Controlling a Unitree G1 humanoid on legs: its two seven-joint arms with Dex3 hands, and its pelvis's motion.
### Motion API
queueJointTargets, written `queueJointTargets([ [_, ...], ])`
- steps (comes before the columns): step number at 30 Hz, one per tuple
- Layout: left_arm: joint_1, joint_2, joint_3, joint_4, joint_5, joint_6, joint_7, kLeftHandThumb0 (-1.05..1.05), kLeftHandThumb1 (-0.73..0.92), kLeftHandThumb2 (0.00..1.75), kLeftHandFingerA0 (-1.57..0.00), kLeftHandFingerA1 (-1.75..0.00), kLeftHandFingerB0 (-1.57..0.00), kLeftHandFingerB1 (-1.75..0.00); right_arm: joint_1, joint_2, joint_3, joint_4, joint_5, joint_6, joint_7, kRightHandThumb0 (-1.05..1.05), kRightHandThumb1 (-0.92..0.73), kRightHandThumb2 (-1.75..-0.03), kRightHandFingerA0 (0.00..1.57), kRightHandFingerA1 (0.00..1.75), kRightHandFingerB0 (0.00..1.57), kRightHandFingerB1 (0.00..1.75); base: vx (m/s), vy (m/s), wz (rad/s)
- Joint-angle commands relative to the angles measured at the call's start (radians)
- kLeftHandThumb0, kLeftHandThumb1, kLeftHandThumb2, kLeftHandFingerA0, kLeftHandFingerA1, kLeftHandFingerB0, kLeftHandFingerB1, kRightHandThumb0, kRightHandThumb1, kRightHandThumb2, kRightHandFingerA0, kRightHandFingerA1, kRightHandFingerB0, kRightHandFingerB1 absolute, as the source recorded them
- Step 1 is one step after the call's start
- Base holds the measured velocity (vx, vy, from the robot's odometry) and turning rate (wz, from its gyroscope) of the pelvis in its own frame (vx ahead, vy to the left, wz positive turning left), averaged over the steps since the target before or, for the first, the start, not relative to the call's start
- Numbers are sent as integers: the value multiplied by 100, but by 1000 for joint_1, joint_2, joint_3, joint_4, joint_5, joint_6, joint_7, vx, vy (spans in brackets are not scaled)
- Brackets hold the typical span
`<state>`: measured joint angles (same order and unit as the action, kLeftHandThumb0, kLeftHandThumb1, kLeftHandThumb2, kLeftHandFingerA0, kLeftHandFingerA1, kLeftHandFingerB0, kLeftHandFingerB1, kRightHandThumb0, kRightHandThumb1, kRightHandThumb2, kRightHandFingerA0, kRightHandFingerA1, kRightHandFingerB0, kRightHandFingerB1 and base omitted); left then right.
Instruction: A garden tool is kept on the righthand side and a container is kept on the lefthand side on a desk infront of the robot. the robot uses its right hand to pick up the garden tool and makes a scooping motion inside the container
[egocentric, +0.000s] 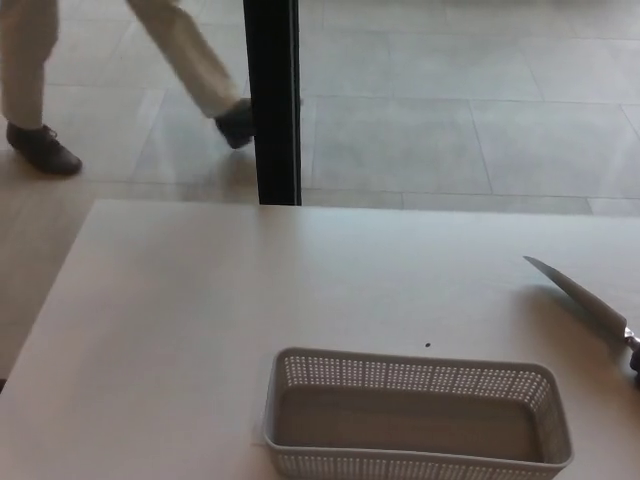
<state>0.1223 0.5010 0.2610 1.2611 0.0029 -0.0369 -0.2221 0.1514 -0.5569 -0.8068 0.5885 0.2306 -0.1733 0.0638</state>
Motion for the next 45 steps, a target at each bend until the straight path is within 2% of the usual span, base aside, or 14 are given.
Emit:
queueJointTargets([
  [1,-6,5,34,16,-45,-4,-12,-56,68,61,-55,-72,-45,-53,-184,-218,-2,-218,66,143,20,-100,-65,-112,7,28,2,28,0,0,0],
  [7,-24,-4,33,36,-40,-2,7,-56,68,61,-56,-66,-48,-49,-326,-360,225,-257,-65,178,129,-105,-62,-111,0,24,0,31,0,0,0],
  [8,-26,-5,33,39,-38,1,12,-55,68,61,-55,-66,-47,-48,-328,-380,277,-269,-108,204,121,-105,-83,-70,0,19,0,34,0,0,0],
  [9,-30,-5,33,40,-37,3,15,-54,68,61,-55,-66,-47,-48,-329,-388,308,-287,-110,231,134,-105,-82,-69,0,24,0,40,0,0,0],
  [10,-32,-6,36,41,-39,4,18,-53,67,60,-55,-63,-48,-47,-330,-383,344,-297,-128,221,141,-105,-63,-113,0,39,0,37,0,0,0],
  [16,-26,3,39,33,-45,-5,-9,-54,68,61,-54,-63,-46,-47,-283,-338,547,-396,-231,190,148,-104,-69,-109,5,5,11,2,0,0,0],
  [30,-33,3,26,41,-28,-23,-5,-56,69,61,-55,-63,-45,-47,-421,-240,881,-123,-393,147,138,-96,-65,-107,6,11,9,12,0,0,0],
  [31,-29,2,39,33,-44,-17,-15,-58,51,92,-50,-70,-41,-59,-432,-225,886,-93,-384,136,140,-97,-65,-108,4,15,10,11,0,0,0],
  [32,-20,4,39,20,-49,-21,-29,-57,68,60,-55,-70,-48,-51,-438,-220,897,-72,-390,128,141,-97,-66,-109,5,17,10,10,0,0,0],
  [38,-21,6,29,26,-37,-8,-25,-55,69,61,-52,-65,-45,-48,-477,-195,958,17,-446,153,144,-92,-65,-107,4,19,8,15,0,0,0],
  [39,-19,5,32,24,-41,-9,-26,-56,52,92,-50,-70,-42,-60,-483,-191,961,29,-449,150,142,-94,-66,-106,4,18,10,16,0,0,0],
  [40,-16,4,37,23,-45,-12,-27,-56,52,92,-51,-70,-43,-60,-494,-183,968,53,-454,146,139,-92,-65,-106,1,19,5,18,0,0,0],
  [41,-12,4,37,16,-48,-11,-34,-56,69,61,-51,-70,-44,-51,-509,-176,980,79,-468,150,134,-89,-81,-64,1,32,10,25,0,0,0],
  [45,-10,1,33,13,-46,-13,-33,-55,69,61,-52,-67,-44,-50,-543,-163,995,139,-489,147,124,-88,-79,-64,2,33,13,25,0,0,0],
])
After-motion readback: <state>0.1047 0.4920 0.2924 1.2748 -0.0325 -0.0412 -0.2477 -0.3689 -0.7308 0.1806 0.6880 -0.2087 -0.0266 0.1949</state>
